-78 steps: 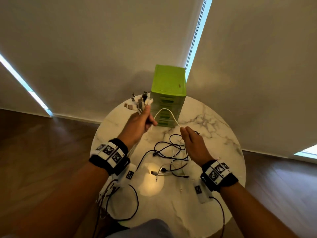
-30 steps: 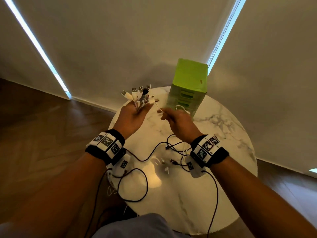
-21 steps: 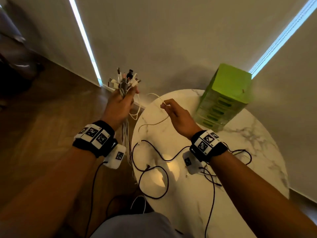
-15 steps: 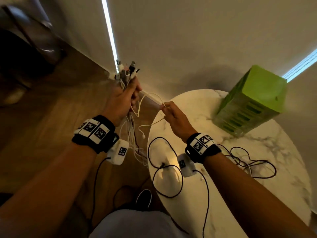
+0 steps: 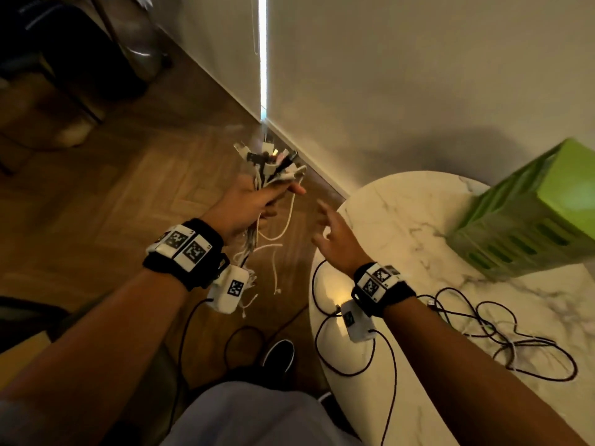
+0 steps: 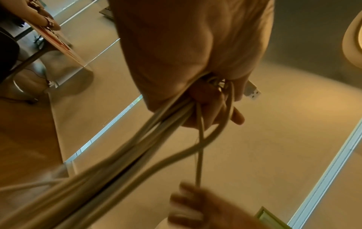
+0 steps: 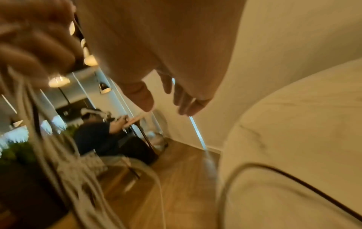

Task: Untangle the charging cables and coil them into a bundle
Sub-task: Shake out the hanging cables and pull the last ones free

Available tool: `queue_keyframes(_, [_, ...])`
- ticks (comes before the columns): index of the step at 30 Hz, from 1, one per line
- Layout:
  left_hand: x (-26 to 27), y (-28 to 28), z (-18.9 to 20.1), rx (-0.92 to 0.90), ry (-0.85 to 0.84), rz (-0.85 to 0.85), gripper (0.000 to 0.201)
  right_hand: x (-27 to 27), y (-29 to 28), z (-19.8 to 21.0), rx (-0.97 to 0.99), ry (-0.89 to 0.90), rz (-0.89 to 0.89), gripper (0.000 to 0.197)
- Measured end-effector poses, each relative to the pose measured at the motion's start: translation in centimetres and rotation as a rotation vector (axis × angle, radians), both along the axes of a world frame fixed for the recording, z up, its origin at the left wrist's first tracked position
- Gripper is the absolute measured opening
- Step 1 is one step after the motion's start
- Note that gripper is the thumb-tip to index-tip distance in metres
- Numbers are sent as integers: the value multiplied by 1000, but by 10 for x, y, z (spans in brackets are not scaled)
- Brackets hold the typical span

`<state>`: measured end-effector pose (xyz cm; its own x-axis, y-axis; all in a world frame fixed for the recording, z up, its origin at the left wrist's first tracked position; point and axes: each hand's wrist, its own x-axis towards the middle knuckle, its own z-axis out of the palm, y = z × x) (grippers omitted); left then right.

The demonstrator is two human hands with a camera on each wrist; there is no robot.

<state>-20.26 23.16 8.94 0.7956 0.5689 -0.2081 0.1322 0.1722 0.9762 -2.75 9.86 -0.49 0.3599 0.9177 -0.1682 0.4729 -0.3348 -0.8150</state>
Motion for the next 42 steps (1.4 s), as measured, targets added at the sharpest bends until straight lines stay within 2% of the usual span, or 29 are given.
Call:
queue_keyframes(2, [-1,-1,-5,-18,39,-26,46,-5,19,38,158,208,6,79])
queue_keyframes(3, [-1,-1,-7,-36,49,-22,51,-7,27,56,205,240,24,77])
queue_keyframes(5, [-1,1,-10,-72,57,38,51,-10,37,80,271,191,59,57])
queue_keyframes(7, [0,5,-10,-88,57,118,34,-10,38,90,313,112,46,26])
queue_keyframes(9, [-1,12,-10,-86,45,170,34,-9,31,89,352,104,16,18])
queue_keyframes(13, [-2,31,-12,-44,12,261,41,0,7,77,328,96,78,24])
queue_keyframes(17, [-2,42,-8,1,18,263,50,-1,-19,46,33,22,259,31])
queue_keyframes(21, [4,37,-5,2,25,212,50,-7,-24,23,-122,-222,105,35])
queue_keyframes(22, [6,33,-6,-14,32,187,51,-7,-19,25,-107,-223,70,40])
queue_keyframes(24, [11,21,-8,-65,20,147,51,-13,-5,37,-27,-84,97,54])
queue_keyframes(26, [18,7,-8,-74,5,129,50,-26,11,56,17,52,210,63])
queue_keyframes(28, [25,-7,-4,-21,8,108,46,-42,25,65,19,112,253,61])
queue_keyframes(29, [28,-12,-3,67,18,96,42,-48,28,68,18,165,226,61])
queue_keyframes(31, [33,-15,-1,311,10,66,37,-50,28,68,79,254,161,53])
queue_keyframes(33, [35,-10,2,457,-3,5,34,-50,24,68,195,278,92,40])
queue_keyframes(35, [38,-3,3,465,20,-62,25,-56,20,76,299,289,39,34])
queue_keyframes(36, [40,1,5,405,27,-82,21,-59,18,80,347,282,25,35])
queue_keyframes(38, [45,6,13,201,21,-100,30,-61,12,80,376,282,20,34])
queue_keyframes(39, [47,6,18,156,28,-130,32,-62,11,81,330,318,5,28])
queue_keyframes(40, [50,3,24,186,55,-183,28,-60,12,76,272,362,-14,23])
queue_keyframes(42, [59,-5,32,398,102,-316,21,-49,12,71,182,360,-46,23])
